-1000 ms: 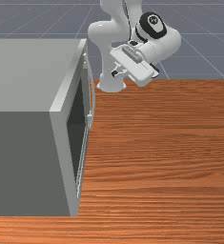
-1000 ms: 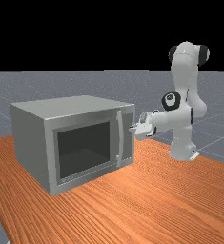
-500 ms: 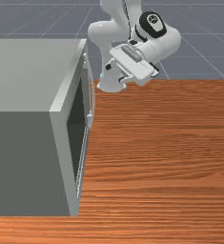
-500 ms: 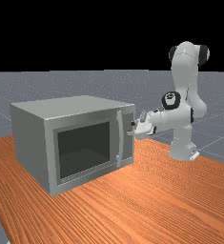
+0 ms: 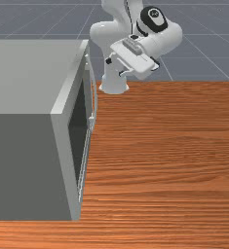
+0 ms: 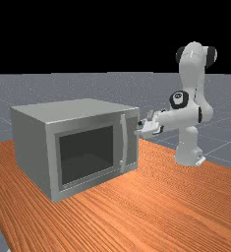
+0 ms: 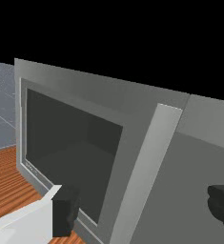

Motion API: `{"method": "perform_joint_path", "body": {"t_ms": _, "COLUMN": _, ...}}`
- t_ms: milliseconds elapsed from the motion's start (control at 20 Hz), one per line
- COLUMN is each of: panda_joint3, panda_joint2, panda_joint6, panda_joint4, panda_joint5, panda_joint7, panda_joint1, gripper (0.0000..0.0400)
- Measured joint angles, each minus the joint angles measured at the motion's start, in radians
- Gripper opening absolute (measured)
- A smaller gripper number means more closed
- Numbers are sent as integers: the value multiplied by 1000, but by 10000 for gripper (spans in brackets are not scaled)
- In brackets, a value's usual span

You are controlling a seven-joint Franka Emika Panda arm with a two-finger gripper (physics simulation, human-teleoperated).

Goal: Open the microwave

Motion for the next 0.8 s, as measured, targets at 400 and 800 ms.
{"method": "perform_joint_path", "body": {"t_ms": 400, "panda_joint3": -19, "panda_joint2": -13, "panda_joint6": 126, "panda_joint4": -30, "panda_joint5": -31, "panda_joint7": 0, "panda_joint1": -4, "gripper": 400}}
{"method": "perform_joint_path", "body": {"t_ms": 800, "panda_joint3": 17, "panda_joint2": 115, "panda_joint6": -53, "panda_joint4": -9, "panda_joint5": -71, "panda_joint7": 0, "panda_joint1": 5, "gripper": 400}}
